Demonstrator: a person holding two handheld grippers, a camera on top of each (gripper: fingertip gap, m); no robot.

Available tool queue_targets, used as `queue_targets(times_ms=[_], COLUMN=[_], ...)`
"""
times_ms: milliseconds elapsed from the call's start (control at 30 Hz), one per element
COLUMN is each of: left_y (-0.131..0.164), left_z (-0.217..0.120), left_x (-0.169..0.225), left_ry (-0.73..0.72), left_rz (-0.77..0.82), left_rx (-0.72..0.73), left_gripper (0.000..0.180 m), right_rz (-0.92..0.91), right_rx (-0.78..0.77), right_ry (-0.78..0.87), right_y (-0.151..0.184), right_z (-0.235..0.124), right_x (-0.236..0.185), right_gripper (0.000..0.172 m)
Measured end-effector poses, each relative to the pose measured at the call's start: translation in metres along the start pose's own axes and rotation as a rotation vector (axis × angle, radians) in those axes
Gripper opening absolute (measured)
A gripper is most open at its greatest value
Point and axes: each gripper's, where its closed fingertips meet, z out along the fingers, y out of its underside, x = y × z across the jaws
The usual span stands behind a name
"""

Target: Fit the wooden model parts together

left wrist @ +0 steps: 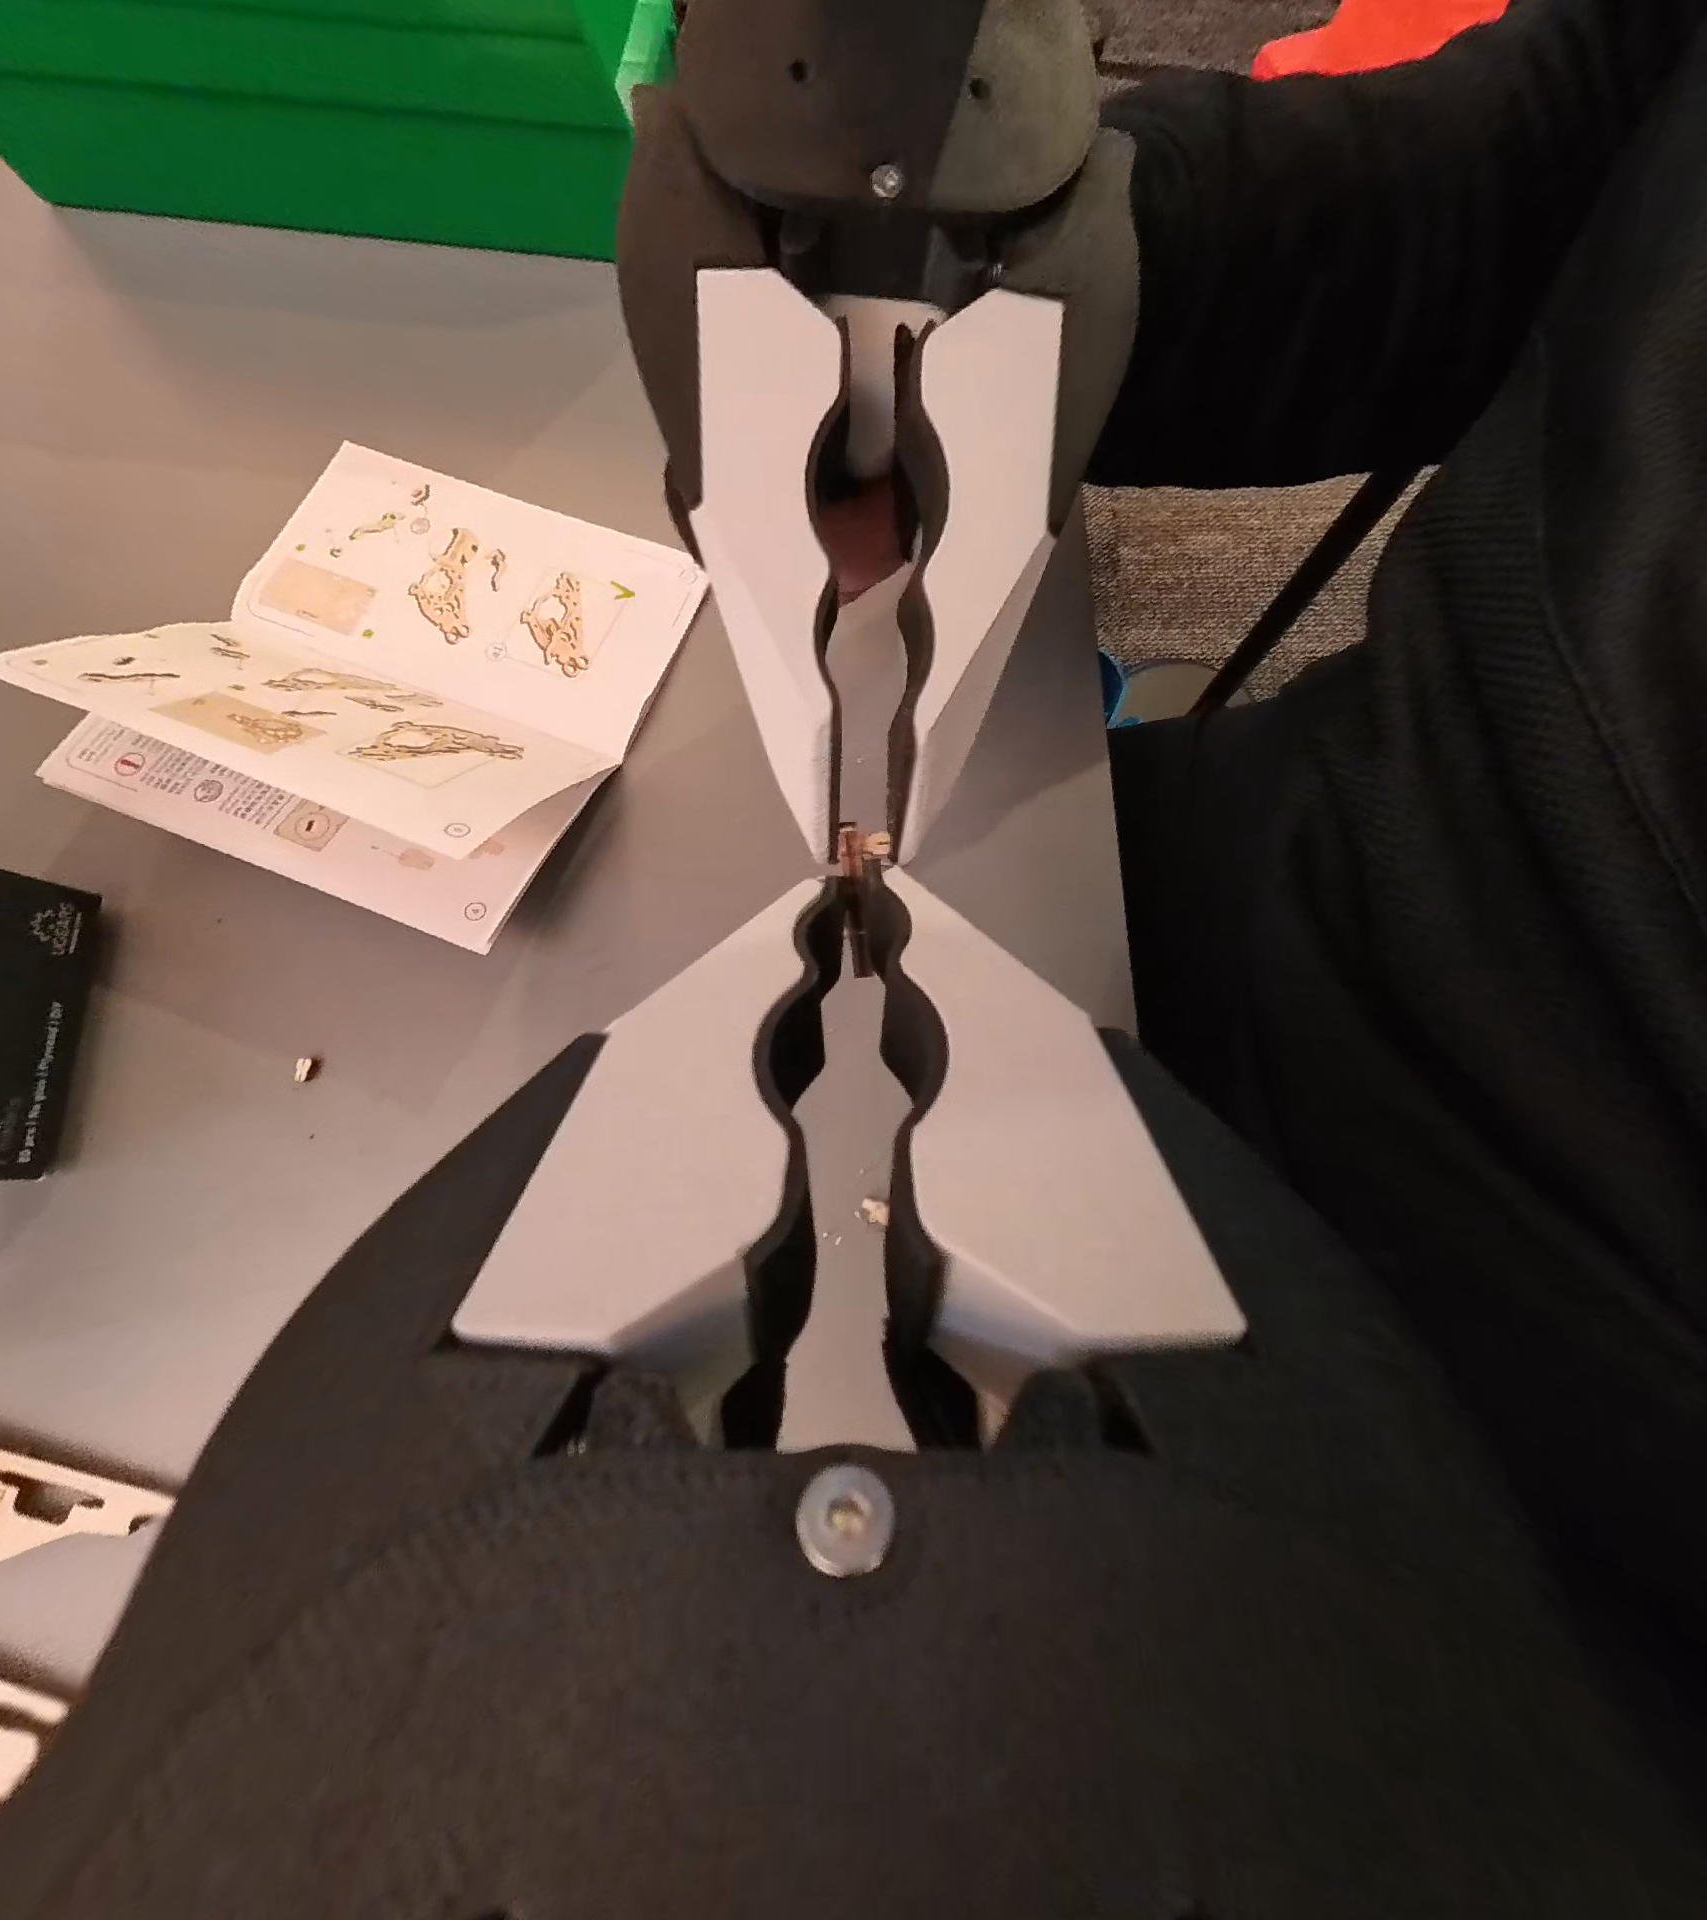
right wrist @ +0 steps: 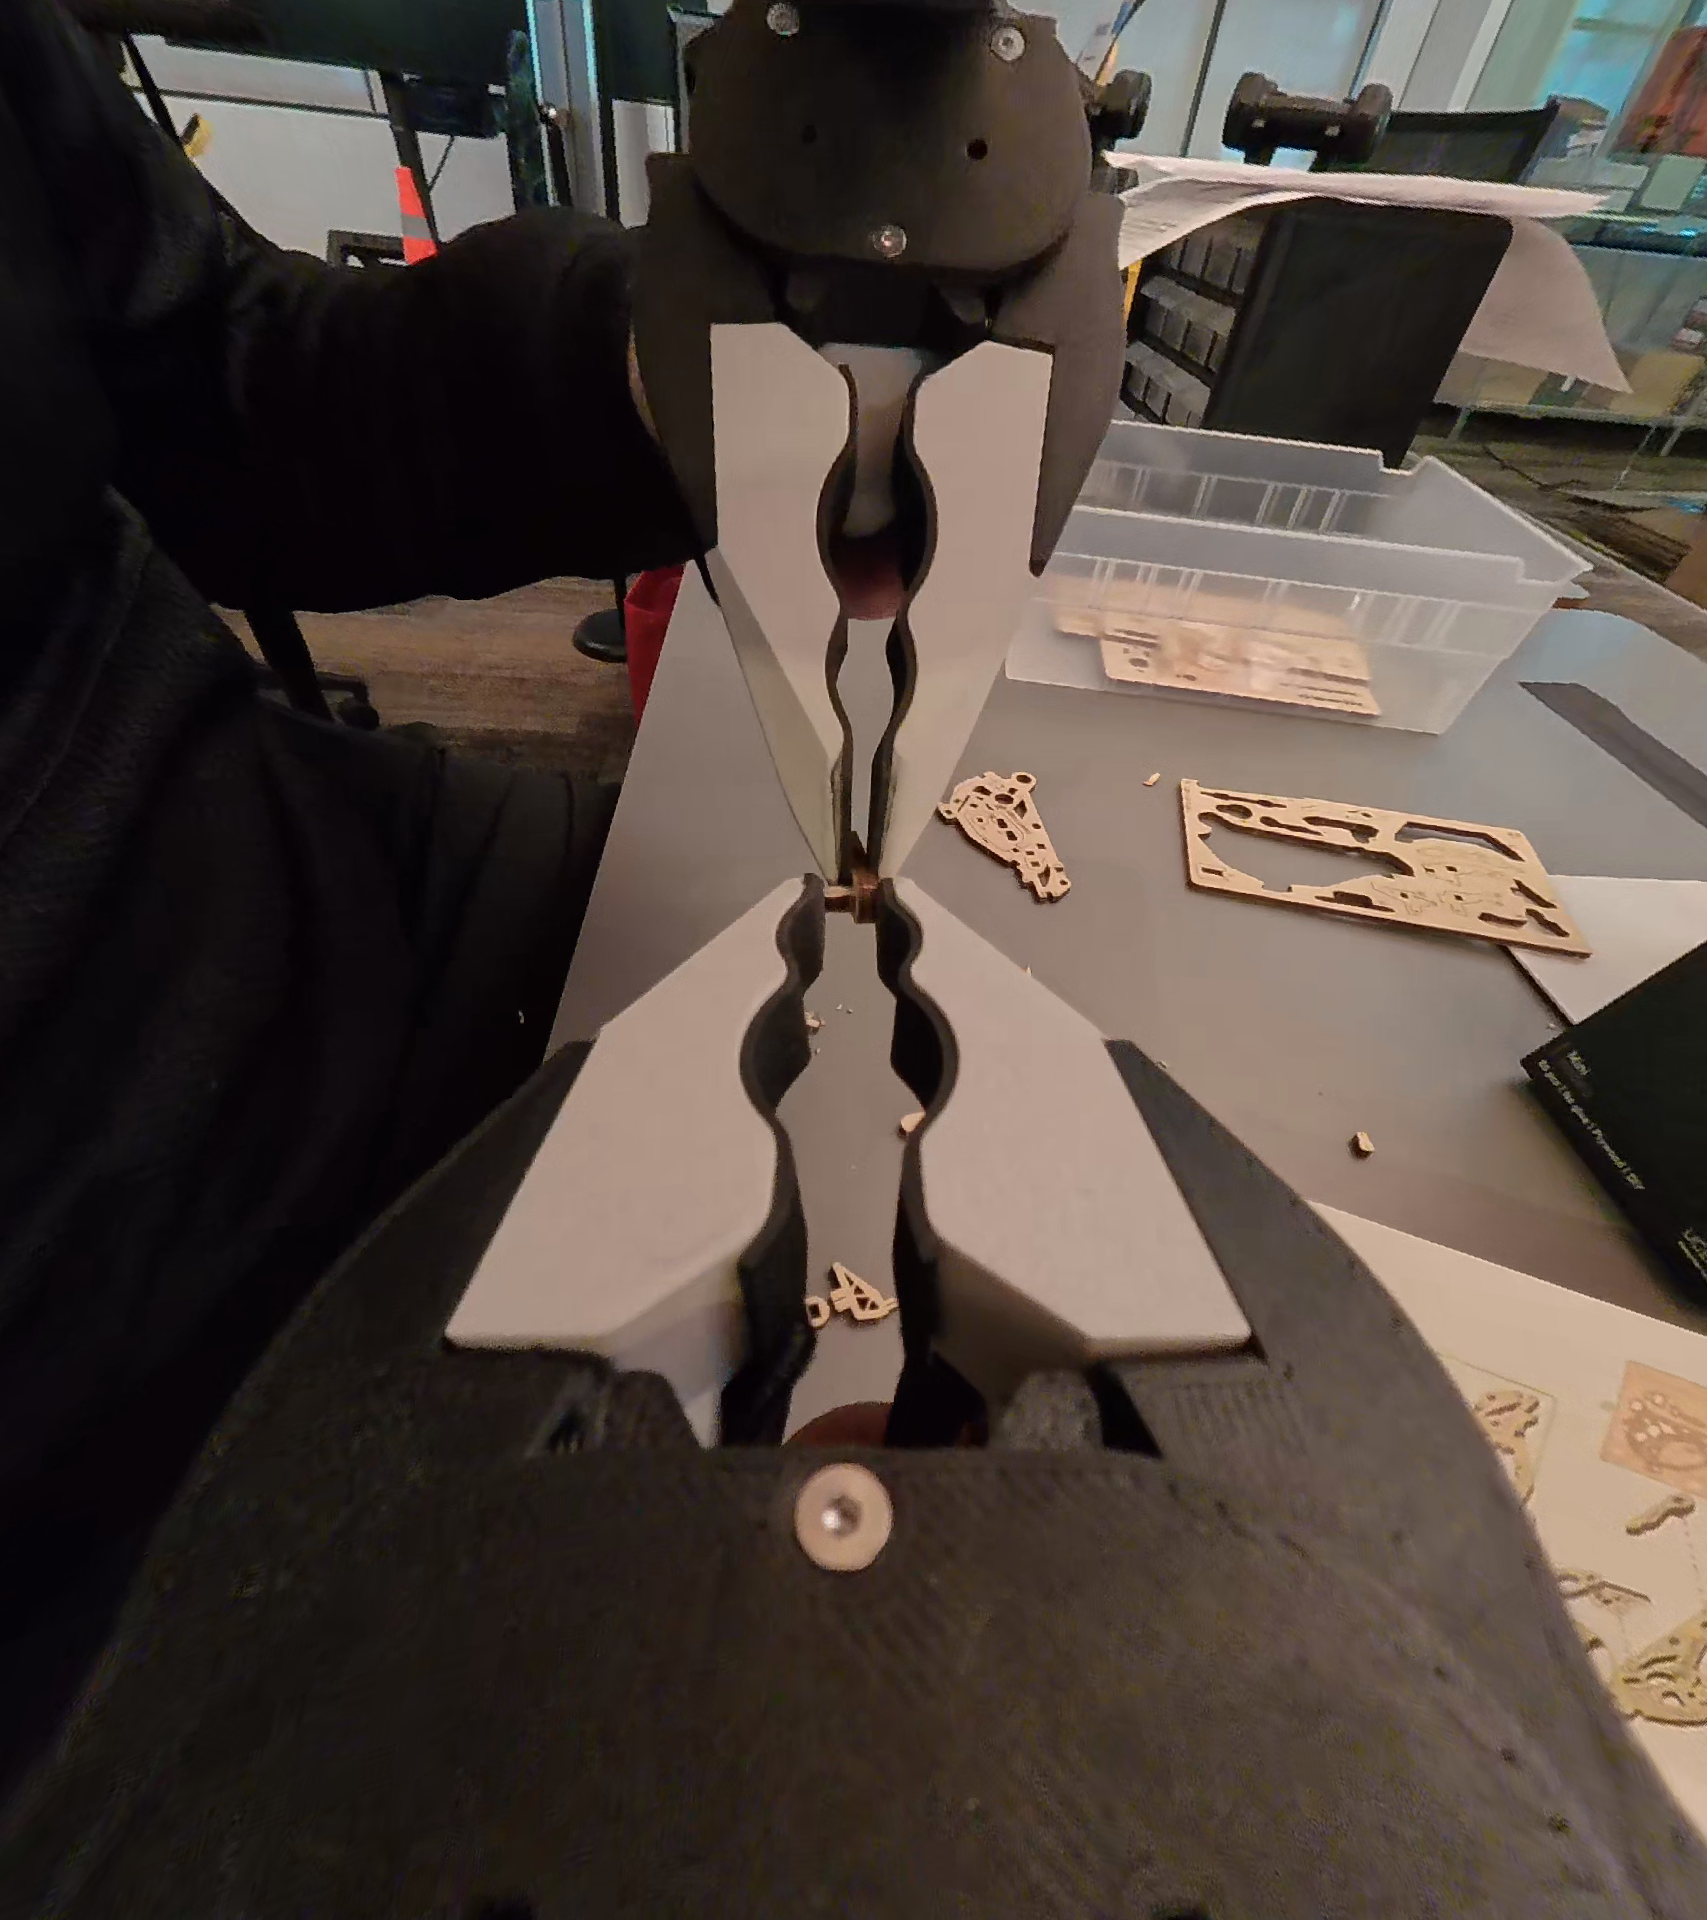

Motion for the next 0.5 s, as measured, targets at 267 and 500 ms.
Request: queue_targets(times_ms=[267, 500], left_y=[-0.002, -0.0019], left_z=[-0.0011, -0.0015], left_x=[0.0026, 0.0013], left_ry=[0.049, 0.038], left_rz=[-0.013, -0.012], left_rx=[0.014, 0.005], left_gripper=[0.002, 0.002], right_rz=[-0.019, -0.022], right_rx=[0.009, 0.002], right_ry=[-0.024, -0.013], right_y=[-0.002, -0.0023], right_z=[-0.001, -0.0007], right_x=[-0.0024, -0.0013], right_gripper=[0.007, 0.007])
